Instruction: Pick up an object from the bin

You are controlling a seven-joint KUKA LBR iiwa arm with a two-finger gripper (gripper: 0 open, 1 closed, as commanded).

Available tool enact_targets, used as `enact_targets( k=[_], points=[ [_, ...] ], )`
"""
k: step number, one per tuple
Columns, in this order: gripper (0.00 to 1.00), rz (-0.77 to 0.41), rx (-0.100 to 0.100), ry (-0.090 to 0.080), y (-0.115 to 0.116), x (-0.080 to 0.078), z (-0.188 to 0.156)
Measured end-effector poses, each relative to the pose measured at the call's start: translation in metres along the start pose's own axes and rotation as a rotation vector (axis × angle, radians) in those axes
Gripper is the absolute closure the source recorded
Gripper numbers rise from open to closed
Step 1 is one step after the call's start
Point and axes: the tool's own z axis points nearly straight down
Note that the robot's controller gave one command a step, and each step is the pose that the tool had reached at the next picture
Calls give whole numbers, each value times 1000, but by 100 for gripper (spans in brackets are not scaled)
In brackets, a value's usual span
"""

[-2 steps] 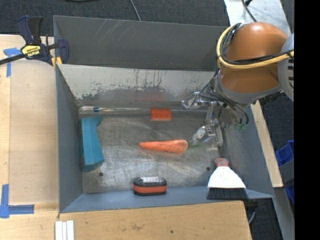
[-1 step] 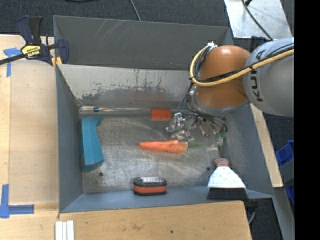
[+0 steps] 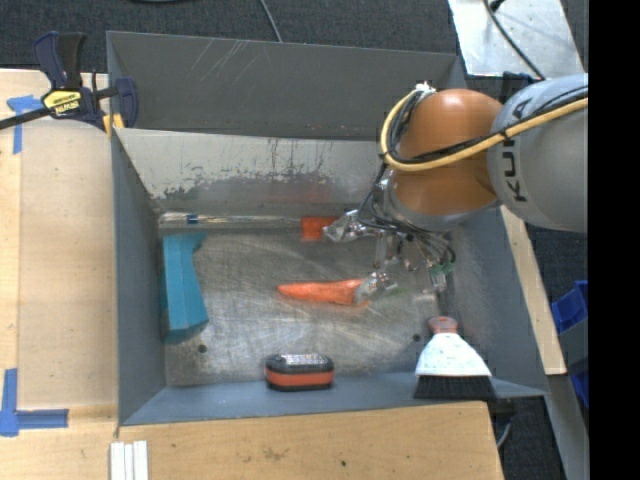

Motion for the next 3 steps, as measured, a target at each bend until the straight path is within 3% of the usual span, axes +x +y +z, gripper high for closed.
enact_targets(
  k=[1, 2, 3],
  points=[
    [0, 0, 0, 0, 0, 0, 0],
    [100, -179, 1, 0, 7, 11, 43],
    [100, -179, 1, 0, 7, 11, 43]
  ],
)
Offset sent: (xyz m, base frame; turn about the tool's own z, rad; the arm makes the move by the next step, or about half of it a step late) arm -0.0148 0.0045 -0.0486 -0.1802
